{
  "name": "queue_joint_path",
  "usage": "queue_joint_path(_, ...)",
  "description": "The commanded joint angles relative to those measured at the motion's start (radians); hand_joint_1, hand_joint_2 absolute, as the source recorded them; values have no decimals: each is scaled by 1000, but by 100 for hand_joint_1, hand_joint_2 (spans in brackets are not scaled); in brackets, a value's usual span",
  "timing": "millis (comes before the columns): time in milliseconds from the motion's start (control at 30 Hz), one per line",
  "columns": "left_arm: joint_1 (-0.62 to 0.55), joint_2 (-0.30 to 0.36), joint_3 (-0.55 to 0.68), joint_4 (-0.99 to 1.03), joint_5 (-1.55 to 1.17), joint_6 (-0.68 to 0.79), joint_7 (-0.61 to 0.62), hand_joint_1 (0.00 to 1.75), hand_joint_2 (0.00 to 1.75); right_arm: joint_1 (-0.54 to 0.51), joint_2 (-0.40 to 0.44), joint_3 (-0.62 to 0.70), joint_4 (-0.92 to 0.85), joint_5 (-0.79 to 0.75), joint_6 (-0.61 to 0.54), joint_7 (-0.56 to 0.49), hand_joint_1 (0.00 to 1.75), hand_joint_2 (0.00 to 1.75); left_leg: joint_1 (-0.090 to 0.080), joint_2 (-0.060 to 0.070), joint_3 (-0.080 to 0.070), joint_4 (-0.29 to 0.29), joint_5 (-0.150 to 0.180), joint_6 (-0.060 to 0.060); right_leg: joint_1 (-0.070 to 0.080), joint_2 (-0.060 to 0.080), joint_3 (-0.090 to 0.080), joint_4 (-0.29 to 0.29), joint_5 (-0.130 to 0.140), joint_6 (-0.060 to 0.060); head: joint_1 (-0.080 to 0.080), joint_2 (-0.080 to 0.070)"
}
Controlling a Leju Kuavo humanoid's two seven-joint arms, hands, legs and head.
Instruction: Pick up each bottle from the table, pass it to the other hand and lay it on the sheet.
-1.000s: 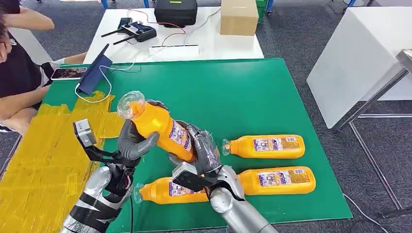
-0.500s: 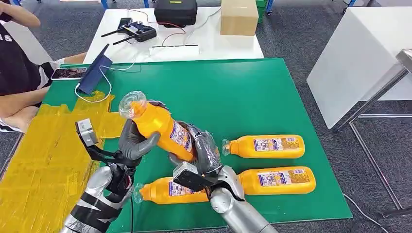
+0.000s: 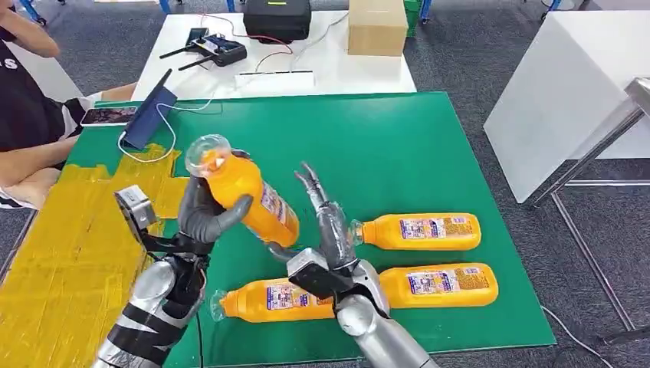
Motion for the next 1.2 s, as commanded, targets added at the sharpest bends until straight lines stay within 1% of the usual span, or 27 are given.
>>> queue_joint_path(33,-25,12,28,-6,-5,7,2,175,175,11,-41,-29,-86,-26,11,-5,0,175,1,-1,2,0,-1,-1,1,-1,3,0,-1,0,0,0)
queue_joint_path(67,-21,15,51,-16,3,27,-7,175,175,18,-47,-34,-110,-35,12,-10,0,175,1,-1,1,0,-1,-1,1,-1,2,0,-1,0,0,0)
queue_joint_path(133,-22,24,87,-37,-64,106,-24,175,175,45,-62,-52,-187,-53,7,-15,0,175,1,0,2,0,-1,-1,1,-1,2,0,-1,0,0,0)
queue_joint_path(167,-24,23,95,-44,-74,116,-24,175,175,54,-68,-57,-213,-57,7,-16,0,175,1,-1,3,1,-2,-2,1,-2,4,0,-2,-1,0,0)
queue_joint_path(200,-26,18,100,-51,-103,140,-32,175,175,62,-73,-64,-240,-60,5,-16,0,175,2,-1,4,2,-3,-2,2,-2,5,1,-3,-1,0,0)
queue_joint_path(233,-29,12,100,-53,-130,164,-34,175,175,67,-77,-70,-261,-60,2,-16,0,175,1,-1,1,1,-1,-1,1,-2,1,0,-1,0,0,0)
queue_joint_path(333,-31,6,95,-50,-164,192,-40,175,175,70,-79,-74,-276,-60,1,-17,0,175,1,-2,2,1,-1,-1,1,-2,2,0,-1,0,0,0)
queue_joint_path(467,-38,-4,99,-44,-361,367,-79,175,175,80,-81,-80,-292,-59,-2,-19,0,175,1,-2,3,1,-2,-1,1,-3,5,0,-2,0,0,0)
queue_joint_path(500,-43,-4,103,-41,-485,465,-83,175,175,82,-82,-80,-302,-59,-2,-21,0,175,1,-1,3,1,-1,-1,1,-2,3,0,-1,0,0,0)
queue_joint_path(533,-50,3,108,-30,-635,549,-55,175,175,83,-86,-77,-318,-60,5,-25,0,175,1,-1,1,0,0,-1,1,-2,2,0,-1,0,0,0)
queue_joint_path(567,-58,13,105,-19,-719,565,-16,175,175,87,-89,-78,-335,-58,4,-24,0,175,2,-2,3,1,-2,-2,2,-3,4,0,-2,-1,0,0)
queue_joint_path(600,-68,23,105,-1,-778,553,34,175,175,91,-94,-78,-351,-58,11,-16,0,175,1,-2,2,1,-1,-2,1,-3,3,0,-2,0,0,0)
queue_joint_path(633,-94,52,97,51,-894,490,143,175,175,105,-105,-79,-388,-65,33,-12,0,175,2,-2,3,1,-2,-2,2,-4,5,0,-2,-1,0,0)
queue_joint_path(667,-117,67,99,106,-992,452,202,175,175,119,-117,-76,-429,-50,47,-22,0,175,1,-2,2,1,-1,-2,1,-3,3,0,-1,-1,0,0)
queue_joint_path(733,-156,77,108,213,-1175,443,277,175,175,140,-130,-65,-502,-12,65,-9,0,175,1,-5,2,0,0,-2,1,-5,3,0,-1,-1,0,0)
queue_joint_path(800,-182,91,99,301,-1375,449,351,175,175,146,-138,-58,-533,-8,84,3,0,175,1,-5,5,0,-1,-2,1,-6,6,-1,-2,-1,0,0)
queue_joint_path(833,-200,108,93,398,-1575,398,474,175,175,143,-143,-52,-546,-5,100,4,0,175,0,-3,3,-1,0,-1,0,-3,4,-1,-1,-1,0,0)
queue_joint_path(867,-212,106,99,474,-1603,419,480,175,175,145,-143,-52,-552,-5,106,8,0,175,1,-1,5,-1,-1,-2,1,-2,6,-1,-1,-1,-1,0)
queue_joint_path(900,-220,102,104,516,-1604,452,471,175,175,146,-142,-54,-552,-4,108,9,0,175,0,0,5,-1,0,-1,0,0,4,-1,0,-1,-1,0)
queue_joint_path(933,-221,102,106,537,-1603,470,466,175,175,145,-142,-54,-551,-4,108,9,0,175,1,-1,6,-2,0,-2,1,-1,5,-1,-1,-1,0,0)
queue_joint_path(967,-221,102,106,537,-1603,470,466,175,175,145,-142,-54,-551,-4,108,9,0,175,1,-2,7,-2,0,-2,1,-3,7,-2,-1,-1,0,0)
queue_joint_path(1000,-221,102,106,537,-1603,470,466,175,175,145,-142,-54,-551,-4,108,9,0,175,1,-1,8,-2,-1,-2,1,-1,7,-2,-1,-1,0,0)
queue_joint_path(1033,-223,98,108,534,-1603,467,466,175,175,144,-141,-55,-544,-4,108,9,0,175,1,1,4,-1,-1,-1,1,0,4,-1,0,-1,0,0)
queue_joint_path(1067,-221,94,115,537,-1610,433,468,175,175,145,-141,-57,-541,-3,107,7,0,175,2,1,6,0,-2,-2,2,0,5,-1,-1,-1,-1,0)
queue_joint_path(1200,-216,96,118,549,-1607,434,463,175,175,147,-144,-58,-542,-3,107,6,0,175,2,-2,6,0,-2,-2,2,-2,7,-1,-2,0,0,0)
